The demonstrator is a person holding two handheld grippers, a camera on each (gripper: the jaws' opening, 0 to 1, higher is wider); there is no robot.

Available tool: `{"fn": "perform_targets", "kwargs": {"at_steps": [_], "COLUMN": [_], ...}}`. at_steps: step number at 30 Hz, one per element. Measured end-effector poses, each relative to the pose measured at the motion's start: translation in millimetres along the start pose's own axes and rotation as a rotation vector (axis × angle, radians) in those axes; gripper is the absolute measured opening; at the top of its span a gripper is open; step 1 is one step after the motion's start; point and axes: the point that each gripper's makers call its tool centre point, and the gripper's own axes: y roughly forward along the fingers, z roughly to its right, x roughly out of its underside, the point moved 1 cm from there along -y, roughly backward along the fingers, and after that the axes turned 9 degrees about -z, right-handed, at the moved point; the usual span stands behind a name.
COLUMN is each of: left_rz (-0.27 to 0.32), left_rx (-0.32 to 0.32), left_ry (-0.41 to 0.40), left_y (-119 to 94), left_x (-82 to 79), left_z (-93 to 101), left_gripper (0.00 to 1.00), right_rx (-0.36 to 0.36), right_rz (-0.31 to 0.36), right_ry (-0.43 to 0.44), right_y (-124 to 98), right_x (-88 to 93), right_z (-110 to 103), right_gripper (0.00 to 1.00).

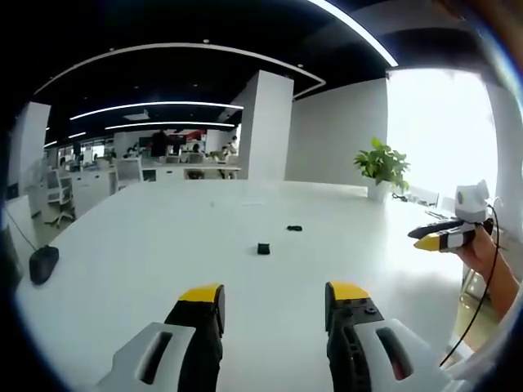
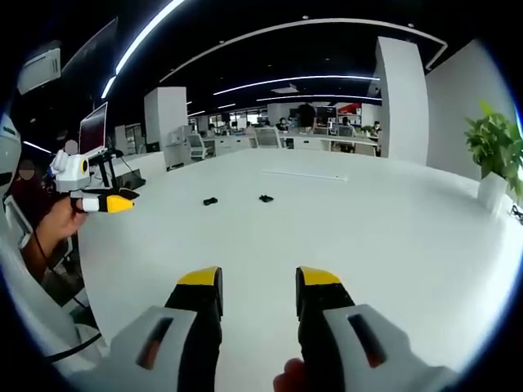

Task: Snap the two parts of the plastic buckle together until the buckle closes and remains connected.

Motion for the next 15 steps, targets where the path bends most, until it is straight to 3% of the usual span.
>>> {"fn": "perform_targets", "kwargs": {"at_steps": [15], "left_rz": [0.000], "left_rx": [-0.005], "left_ry": [0.003], "left_y": [2.5], "left_x": [-4.4], "left_z": [-4.6], "left_gripper": [0.49], "right_rx": [-0.005], "right_rz": [-0.002], "right_ry": [-0.006], "right_y": [5.6], "right_x": [-4.0], "right_z": [1.8], "right_gripper": [0.36]}}
